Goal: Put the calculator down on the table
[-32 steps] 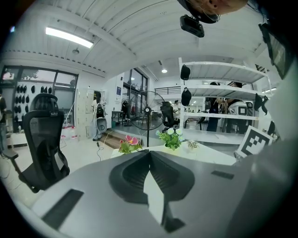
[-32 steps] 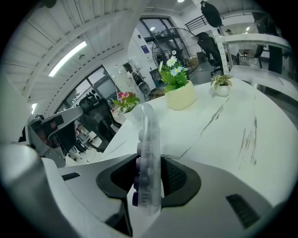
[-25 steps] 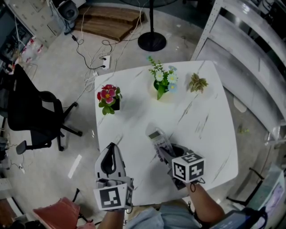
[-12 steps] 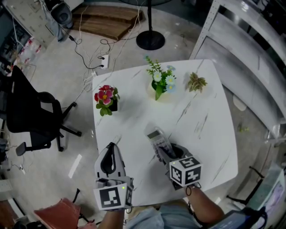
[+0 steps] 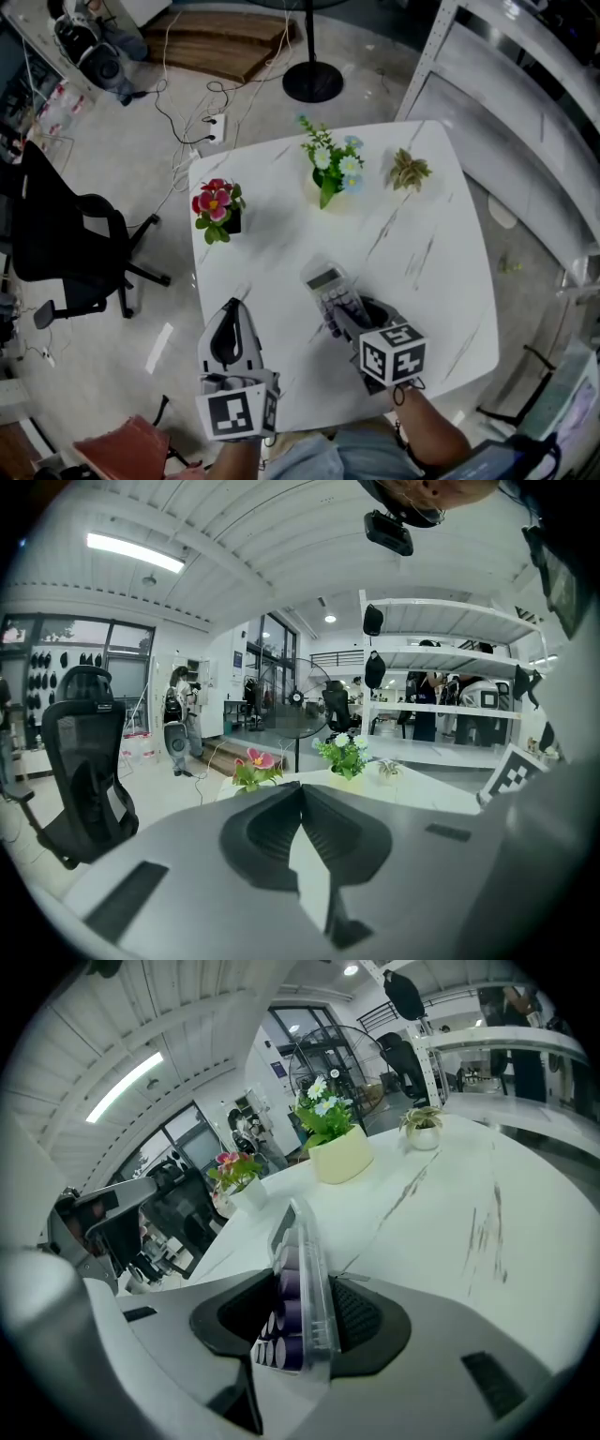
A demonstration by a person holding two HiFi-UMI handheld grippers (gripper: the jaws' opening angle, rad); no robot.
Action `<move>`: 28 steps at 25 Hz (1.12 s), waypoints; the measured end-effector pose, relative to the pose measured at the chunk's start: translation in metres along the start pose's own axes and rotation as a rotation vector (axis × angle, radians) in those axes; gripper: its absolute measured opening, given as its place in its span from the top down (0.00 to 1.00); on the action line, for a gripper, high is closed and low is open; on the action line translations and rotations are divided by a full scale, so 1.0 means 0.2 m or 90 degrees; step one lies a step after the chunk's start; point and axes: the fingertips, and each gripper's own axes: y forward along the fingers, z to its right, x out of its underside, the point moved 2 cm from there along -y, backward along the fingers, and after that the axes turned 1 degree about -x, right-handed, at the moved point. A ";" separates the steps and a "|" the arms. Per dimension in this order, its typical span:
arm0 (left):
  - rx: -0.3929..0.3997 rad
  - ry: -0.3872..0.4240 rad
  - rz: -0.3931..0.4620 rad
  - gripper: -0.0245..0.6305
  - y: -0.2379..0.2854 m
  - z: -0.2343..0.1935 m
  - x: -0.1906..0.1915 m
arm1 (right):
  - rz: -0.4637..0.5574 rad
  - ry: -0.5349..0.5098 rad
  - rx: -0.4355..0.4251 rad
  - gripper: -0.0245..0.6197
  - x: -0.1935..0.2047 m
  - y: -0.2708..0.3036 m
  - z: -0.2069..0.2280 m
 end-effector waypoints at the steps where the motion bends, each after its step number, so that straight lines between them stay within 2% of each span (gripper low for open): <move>1: 0.001 0.000 0.001 0.95 0.00 0.01 0.00 | 0.000 0.003 0.001 0.66 0.00 0.00 0.01; 19: 0.011 0.006 0.006 0.95 0.03 0.07 -0.03 | 0.009 0.019 0.027 0.60 0.01 -0.02 0.14; 28: 0.025 0.017 0.031 0.95 -0.07 0.10 -0.08 | 0.047 0.004 0.029 0.61 -0.04 -0.11 0.09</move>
